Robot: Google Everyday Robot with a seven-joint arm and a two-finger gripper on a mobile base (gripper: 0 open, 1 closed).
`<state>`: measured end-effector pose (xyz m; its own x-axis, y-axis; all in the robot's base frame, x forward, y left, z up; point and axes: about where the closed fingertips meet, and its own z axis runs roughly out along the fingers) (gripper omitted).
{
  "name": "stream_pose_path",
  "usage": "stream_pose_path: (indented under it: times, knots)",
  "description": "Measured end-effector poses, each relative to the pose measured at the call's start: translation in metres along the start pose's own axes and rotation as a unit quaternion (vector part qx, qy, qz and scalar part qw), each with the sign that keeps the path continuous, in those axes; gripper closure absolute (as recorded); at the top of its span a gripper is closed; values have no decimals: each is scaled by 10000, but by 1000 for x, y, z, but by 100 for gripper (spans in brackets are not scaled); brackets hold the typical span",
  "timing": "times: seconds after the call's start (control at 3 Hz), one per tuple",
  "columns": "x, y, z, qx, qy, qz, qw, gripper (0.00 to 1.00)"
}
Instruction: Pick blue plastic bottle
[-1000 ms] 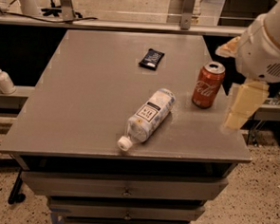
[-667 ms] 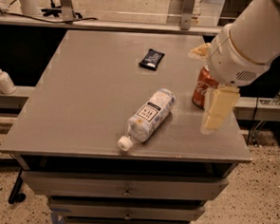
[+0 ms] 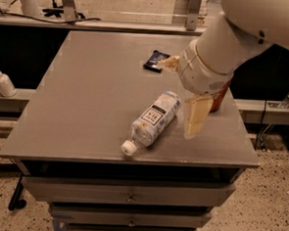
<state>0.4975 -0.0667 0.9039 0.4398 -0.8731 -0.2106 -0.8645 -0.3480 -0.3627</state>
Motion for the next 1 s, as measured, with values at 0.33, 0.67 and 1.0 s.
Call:
stream_pose_path:
  times: [0.33, 0.67, 1.0]
  knots:
    - [-11, 2, 32, -245, -108, -536, 9982, 0]
    - [-14, 5, 58, -453, -161, -752, 9960, 0]
    - [-17, 7, 75, -597, -205, -823, 9946, 18]
